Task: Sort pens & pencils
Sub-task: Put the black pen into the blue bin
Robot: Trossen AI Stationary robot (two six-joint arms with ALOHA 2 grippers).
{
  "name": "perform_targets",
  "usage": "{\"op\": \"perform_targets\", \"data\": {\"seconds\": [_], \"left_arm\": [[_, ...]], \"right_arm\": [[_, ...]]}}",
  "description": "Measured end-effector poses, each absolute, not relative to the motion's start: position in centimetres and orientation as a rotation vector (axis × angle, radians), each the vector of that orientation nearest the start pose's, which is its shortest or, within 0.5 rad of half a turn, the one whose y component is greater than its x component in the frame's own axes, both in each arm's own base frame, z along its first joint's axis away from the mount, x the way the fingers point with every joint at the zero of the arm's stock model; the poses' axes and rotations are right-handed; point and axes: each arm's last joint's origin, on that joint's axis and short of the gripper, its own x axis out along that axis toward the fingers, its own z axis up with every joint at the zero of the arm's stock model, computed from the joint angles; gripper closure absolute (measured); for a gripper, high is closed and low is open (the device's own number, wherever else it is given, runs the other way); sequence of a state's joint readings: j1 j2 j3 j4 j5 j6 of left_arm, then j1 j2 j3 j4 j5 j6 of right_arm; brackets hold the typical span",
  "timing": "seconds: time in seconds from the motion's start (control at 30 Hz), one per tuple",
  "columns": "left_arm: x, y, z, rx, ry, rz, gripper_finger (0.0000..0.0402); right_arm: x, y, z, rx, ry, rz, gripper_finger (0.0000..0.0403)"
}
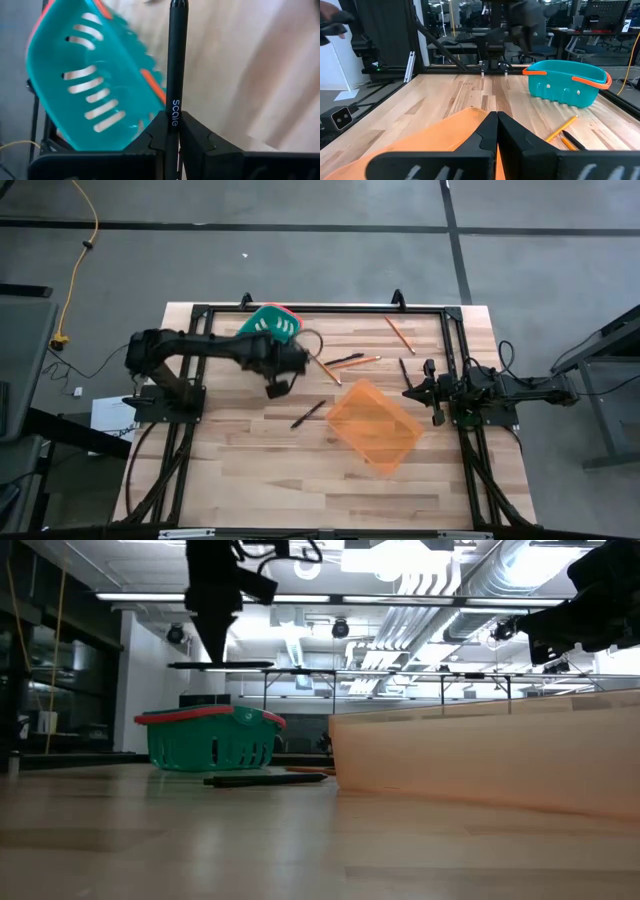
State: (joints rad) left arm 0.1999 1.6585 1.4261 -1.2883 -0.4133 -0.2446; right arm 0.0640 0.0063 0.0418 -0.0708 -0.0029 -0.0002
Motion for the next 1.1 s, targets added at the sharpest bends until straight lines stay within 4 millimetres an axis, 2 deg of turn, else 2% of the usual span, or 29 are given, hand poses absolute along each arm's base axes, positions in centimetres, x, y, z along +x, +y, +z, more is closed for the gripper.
{"op": "perform_targets", "data": {"seconds": [0.2, 0.37, 0.53, 0.67, 0.9, 1.1], "left_arm": [[27.9, 12.5, 27.5, -0.141, 1.422, 0.799, 0.0383], [26.1, 16.9, 27.5, -0.342, 1.336, 0.935, 0.0383], [24.1, 20.0, 27.5, -0.559, 1.248, 1.055, 0.0383], [23.5, 20.5, 26.6, -0.657, 1.236, 1.03, 0.0383], [23.1, 20.0, 23.5, -0.675, 1.274, 1.03, 0.0382], [22.7, 19.8, 21.7, -0.632, 1.283, 1.09, 0.0382]], "right_arm": [[9.5, 0.6, 17.0, -0.001, 0.035, 0.067, 0.0402], [9.5, 0.6, 17.0, -0.001, 0.035, 0.067, 0.0402], [9.5, 0.6, 17.0, -0.001, 0.035, 0.067, 0.0402], [9.5, 0.6, 17.0, -0.001, 0.035, 0.067, 0.0402], [9.5, 0.6, 17.0, -0.001, 0.035, 0.067, 0.0402], [9.5, 0.6, 17.0, -0.001, 0.035, 0.067, 0.0402]]}}
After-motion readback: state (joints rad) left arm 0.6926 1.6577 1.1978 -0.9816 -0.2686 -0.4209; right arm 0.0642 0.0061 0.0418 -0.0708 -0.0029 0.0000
